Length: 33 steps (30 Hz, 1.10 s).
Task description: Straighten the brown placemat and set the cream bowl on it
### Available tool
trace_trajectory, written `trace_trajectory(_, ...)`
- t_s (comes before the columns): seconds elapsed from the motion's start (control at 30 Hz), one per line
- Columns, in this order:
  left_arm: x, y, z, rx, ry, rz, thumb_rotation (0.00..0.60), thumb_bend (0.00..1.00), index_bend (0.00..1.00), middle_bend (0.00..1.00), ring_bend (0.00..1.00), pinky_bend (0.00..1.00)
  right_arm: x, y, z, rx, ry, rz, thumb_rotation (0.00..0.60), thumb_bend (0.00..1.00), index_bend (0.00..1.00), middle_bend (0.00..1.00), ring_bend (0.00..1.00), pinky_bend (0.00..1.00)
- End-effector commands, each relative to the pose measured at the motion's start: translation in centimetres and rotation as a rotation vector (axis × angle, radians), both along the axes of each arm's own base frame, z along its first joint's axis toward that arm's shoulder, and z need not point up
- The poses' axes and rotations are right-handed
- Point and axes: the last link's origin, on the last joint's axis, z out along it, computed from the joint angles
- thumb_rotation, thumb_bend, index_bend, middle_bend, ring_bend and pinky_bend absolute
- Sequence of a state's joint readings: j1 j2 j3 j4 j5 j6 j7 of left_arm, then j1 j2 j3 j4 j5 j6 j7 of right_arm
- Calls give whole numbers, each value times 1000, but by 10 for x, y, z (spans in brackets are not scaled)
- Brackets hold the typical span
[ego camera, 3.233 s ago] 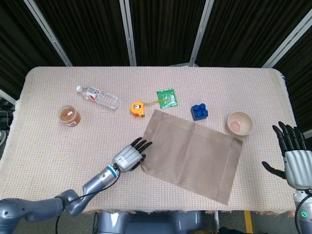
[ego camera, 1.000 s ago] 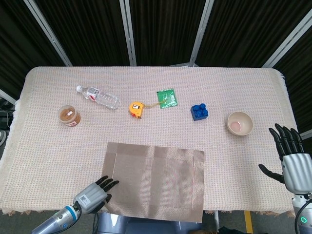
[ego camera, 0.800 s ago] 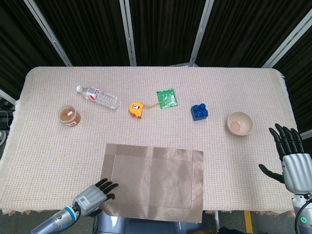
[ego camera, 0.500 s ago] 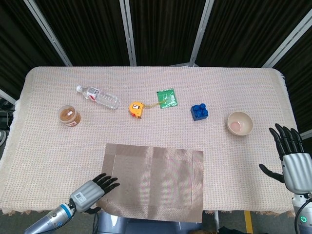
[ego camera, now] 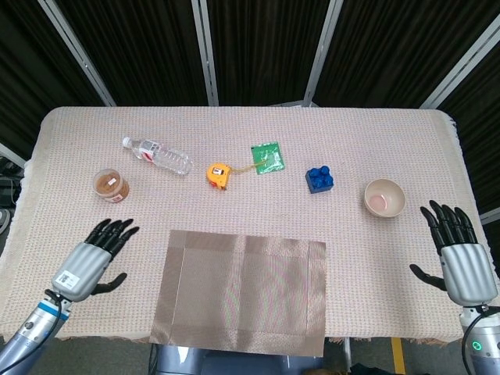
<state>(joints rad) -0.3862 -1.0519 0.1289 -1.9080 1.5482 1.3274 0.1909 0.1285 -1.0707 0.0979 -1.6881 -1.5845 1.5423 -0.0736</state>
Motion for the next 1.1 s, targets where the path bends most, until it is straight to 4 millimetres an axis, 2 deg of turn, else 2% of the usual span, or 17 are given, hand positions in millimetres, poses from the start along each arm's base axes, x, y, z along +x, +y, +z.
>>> trace_trajectory(0.03, -10, 10, 26, 179, 23, 47, 600, 334, 0, 0, 0, 0, 1, -4, -10, 41, 20, 2, 600, 5, 0, 0, 0, 0)
trace_trajectory(0.13, -15, 14, 40, 301, 77, 64, 600, 335, 0, 0, 0, 0, 6, -10, -23, 111, 36, 17, 600, 5, 24, 0, 0, 0)
trace_trajectory(0.23, -16, 14, 43, 346, 72, 94, 600, 335, 0, 0, 0, 0, 13, -21, -39, 206, 59, 36, 600, 5, 61, 0, 0, 0)
trace_trajectory(0.53, -20, 19, 40, 343, 84, 123, 600, 335, 0, 0, 0, 0, 57, -78, -96, 485, 146, 81, 600, 6, 188, 0, 0, 0)
trace_trajectory(0.87, -30, 23, 45, 359, 90, 159, 600, 335, 0, 0, 0, 0, 99, -131, -154, 601, 216, 103, 600, 40, 265, 0, 0, 0)
trace_trajectory(1.1, -34, 25, 48, 358, 87, 177, 600, 335, 0, 0, 0, 0, 126, -155, -186, 640, 215, 87, 600, 94, 283, 0, 0, 0)
